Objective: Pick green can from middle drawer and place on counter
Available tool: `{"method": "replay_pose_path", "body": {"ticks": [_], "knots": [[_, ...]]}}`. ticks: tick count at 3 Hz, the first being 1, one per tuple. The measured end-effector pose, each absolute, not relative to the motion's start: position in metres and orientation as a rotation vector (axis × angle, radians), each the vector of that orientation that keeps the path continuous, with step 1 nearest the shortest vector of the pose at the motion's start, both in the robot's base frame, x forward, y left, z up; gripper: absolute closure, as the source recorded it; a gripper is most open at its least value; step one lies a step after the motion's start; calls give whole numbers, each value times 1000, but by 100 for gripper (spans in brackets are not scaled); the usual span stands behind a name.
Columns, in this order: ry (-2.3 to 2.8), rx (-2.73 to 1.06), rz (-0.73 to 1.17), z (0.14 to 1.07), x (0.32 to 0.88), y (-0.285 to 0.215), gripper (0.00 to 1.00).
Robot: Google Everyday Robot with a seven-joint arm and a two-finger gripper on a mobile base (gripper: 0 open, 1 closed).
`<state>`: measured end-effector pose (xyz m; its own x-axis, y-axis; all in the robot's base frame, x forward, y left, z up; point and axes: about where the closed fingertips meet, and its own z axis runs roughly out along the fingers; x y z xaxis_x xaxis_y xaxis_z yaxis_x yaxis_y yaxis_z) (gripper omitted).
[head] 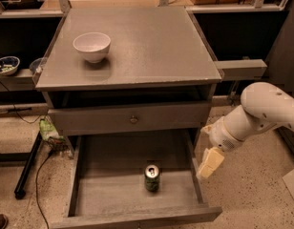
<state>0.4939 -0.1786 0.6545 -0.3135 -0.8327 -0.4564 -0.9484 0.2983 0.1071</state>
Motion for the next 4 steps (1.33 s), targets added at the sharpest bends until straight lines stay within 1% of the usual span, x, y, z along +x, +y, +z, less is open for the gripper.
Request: {"method": "replay_pose_path", "body": {"ticks": [1, 2, 3, 4], "knots": [[2257, -1611, 519, 654, 494, -179, 0], [2253, -1605, 568, 644, 491, -174, 0], [2249, -1577, 682, 607, 494, -158, 0], [2244, -1570, 745, 585, 499, -147, 0]]}}
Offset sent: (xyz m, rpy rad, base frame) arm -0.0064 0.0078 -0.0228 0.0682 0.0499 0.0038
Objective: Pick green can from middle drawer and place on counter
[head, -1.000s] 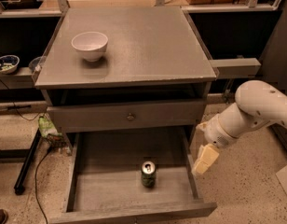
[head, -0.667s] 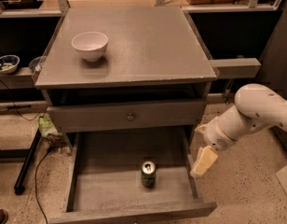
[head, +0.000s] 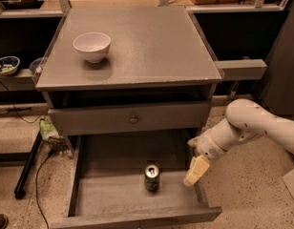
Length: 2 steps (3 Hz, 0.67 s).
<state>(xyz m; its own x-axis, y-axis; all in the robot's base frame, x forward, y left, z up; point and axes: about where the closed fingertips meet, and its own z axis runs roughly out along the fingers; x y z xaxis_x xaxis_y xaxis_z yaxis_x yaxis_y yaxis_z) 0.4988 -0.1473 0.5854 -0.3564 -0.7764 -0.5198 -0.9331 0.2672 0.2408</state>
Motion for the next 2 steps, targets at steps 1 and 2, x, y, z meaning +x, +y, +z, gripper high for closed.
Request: {"method": "replay_pose_path", "body": {"ticks": [1, 2], "knots": [[2244, -1560, 810, 565, 501, -136, 0], [2245, -1560, 814, 564, 501, -136, 0]]}}
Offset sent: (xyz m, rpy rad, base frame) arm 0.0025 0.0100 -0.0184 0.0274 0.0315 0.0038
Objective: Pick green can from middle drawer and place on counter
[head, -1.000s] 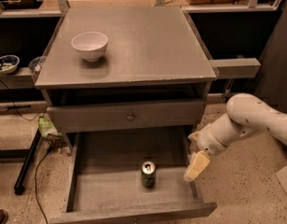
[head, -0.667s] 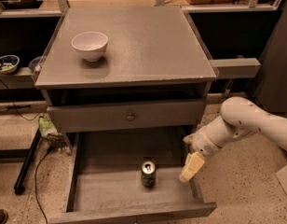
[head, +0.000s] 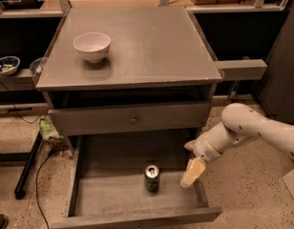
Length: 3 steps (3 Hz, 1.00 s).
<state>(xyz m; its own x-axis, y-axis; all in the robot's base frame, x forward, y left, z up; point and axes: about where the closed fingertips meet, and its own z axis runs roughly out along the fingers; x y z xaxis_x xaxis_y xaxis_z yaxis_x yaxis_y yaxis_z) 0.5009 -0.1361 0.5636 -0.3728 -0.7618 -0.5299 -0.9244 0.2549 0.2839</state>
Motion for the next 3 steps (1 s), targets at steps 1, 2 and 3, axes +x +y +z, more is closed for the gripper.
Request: {"method": "replay_pose_path", "body": {"ticks": [1, 2, 3], "knots": [[2217, -1511, 910, 556, 500, -136, 0], [2159, -1442, 1050, 544, 501, -129, 0], [2118, -1398, 1129, 536, 502, -122, 0]]}}
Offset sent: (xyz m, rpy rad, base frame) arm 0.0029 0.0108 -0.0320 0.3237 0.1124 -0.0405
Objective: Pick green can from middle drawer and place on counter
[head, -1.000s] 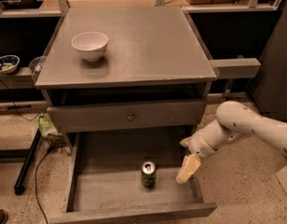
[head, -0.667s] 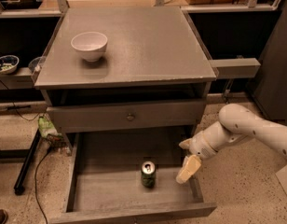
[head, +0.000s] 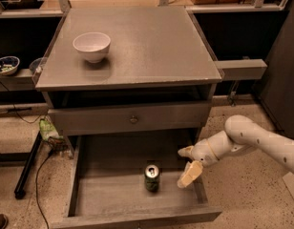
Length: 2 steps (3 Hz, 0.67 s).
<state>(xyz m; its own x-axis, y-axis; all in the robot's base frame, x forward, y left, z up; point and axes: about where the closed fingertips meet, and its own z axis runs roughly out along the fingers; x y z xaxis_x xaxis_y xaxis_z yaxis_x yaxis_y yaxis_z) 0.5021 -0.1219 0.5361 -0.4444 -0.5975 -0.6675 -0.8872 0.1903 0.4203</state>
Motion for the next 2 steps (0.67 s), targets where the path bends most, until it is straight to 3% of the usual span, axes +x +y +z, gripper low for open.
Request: {"method": "replay_pose_path", "body": {"ticks": [2], "knots": [[2077, -1382, 1172, 522, 505, -109, 0]]}}
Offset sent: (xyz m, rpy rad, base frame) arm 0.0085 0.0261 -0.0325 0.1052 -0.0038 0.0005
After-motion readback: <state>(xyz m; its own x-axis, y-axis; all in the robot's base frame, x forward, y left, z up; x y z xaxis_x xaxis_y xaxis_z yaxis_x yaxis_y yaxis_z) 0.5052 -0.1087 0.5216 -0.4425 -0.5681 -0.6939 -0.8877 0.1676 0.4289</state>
